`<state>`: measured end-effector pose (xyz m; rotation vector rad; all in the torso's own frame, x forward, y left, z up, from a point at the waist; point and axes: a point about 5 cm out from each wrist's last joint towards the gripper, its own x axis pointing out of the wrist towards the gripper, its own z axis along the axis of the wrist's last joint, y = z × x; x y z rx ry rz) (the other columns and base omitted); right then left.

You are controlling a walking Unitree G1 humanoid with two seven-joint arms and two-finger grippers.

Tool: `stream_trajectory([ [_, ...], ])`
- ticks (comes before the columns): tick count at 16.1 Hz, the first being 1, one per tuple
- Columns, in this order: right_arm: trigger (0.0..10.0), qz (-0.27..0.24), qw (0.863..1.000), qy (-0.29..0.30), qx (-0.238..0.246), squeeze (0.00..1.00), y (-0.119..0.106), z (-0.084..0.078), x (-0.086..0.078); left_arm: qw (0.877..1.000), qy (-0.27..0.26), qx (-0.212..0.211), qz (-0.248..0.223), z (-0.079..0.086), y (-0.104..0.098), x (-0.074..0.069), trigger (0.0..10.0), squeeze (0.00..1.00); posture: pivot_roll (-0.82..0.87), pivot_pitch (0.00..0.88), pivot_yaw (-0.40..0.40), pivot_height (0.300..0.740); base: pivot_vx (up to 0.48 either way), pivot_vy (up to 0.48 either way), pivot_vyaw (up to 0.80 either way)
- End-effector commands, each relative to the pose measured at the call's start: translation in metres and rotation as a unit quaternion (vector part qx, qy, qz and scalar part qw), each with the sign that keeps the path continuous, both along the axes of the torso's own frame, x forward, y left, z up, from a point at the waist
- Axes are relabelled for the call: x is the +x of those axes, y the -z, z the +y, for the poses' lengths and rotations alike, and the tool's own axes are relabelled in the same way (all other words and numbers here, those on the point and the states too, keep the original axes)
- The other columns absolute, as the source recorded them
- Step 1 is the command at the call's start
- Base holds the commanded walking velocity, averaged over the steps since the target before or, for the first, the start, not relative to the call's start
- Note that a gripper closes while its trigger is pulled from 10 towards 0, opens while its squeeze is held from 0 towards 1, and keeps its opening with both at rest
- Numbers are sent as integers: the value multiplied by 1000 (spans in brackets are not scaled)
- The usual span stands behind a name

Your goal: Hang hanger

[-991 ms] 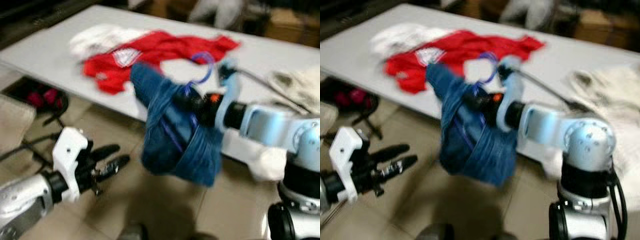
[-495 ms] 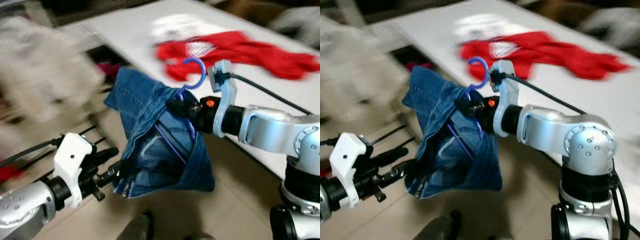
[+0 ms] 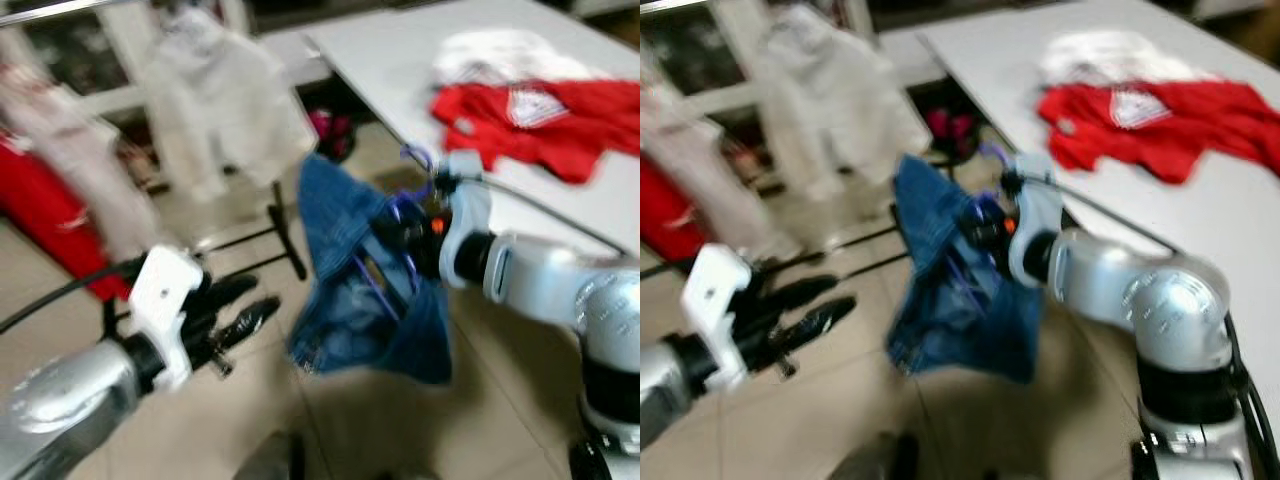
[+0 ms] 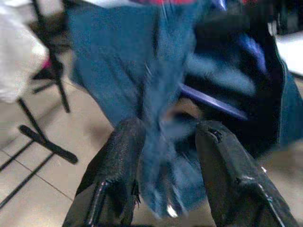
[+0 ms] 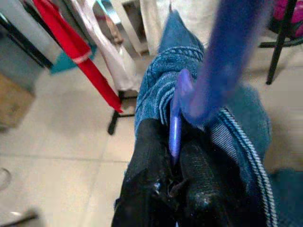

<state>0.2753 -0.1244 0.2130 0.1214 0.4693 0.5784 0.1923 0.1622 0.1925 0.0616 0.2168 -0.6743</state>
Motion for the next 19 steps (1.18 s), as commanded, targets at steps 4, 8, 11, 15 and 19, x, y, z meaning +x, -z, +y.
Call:
stream_trajectory([
  [4,10000,-31,997,60,-38,0,38,0,9,985,-170,6,-14,10,31,36,10000,0,-42,114,25,740,0,0,0],
  [8,10000,-72,979,145,-121,0,82,-22,11,979,-199,5,-34,12,41,38,10000,0,-68,87,23,740,0,0,0],
  [11,10000,-55,990,119,-46,0,98,-21,3,978,-202,26,-39,8,58,41,10000,0,-67,84,35,740,294,0,0],
  [15,10000,-85,989,105,-52,0,98,-17,7,982,-183,30,-30,2,66,43,10000,0,-74,67,35,740,327,0,0],
  [19,10000,-94,989,111,-42,0,98,-15,15,979,-194,30,-44,3,63,50,10000,0,-63,48,25,740,347,0,766],
])
